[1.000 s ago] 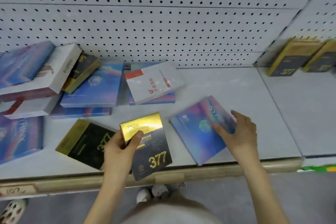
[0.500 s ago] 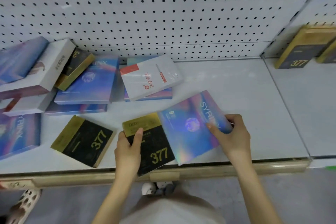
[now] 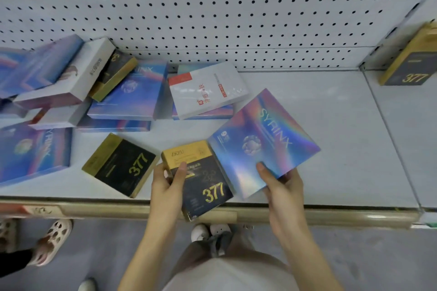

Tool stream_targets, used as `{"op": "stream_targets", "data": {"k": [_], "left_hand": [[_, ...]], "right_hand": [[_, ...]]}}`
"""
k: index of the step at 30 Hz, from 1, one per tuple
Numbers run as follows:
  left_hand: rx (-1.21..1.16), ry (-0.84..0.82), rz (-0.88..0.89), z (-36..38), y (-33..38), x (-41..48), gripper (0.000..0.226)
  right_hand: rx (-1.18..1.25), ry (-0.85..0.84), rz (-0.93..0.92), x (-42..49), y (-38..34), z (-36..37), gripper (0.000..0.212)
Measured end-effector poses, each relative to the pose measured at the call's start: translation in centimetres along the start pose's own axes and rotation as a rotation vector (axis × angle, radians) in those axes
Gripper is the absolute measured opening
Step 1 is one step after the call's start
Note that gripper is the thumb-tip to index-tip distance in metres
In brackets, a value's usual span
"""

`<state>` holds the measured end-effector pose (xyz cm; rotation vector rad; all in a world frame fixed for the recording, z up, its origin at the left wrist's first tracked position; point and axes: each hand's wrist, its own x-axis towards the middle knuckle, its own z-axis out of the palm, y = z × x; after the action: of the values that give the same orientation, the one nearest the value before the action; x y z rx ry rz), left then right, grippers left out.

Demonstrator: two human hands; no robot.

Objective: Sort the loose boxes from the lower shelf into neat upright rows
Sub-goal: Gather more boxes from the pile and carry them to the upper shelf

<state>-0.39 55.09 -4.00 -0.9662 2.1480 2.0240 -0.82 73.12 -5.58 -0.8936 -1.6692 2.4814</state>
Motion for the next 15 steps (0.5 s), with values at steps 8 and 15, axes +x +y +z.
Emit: {"op": "stream_targets", "data": {"k": [8,15], "left_hand": [[-0.209,0.046,-0.006,-3.3,0.2,-4.3,0.024],[-0.22,-0.036,0.08,-3.6,0.3,-8.8,0.029]], "right_hand": [[0.057,-0.079,-0.05,-0.2,-4.8,-3.3,0.018],[0.088,-0.103,0.003,-6.7,-5.2,-7.7,0.05]]}}
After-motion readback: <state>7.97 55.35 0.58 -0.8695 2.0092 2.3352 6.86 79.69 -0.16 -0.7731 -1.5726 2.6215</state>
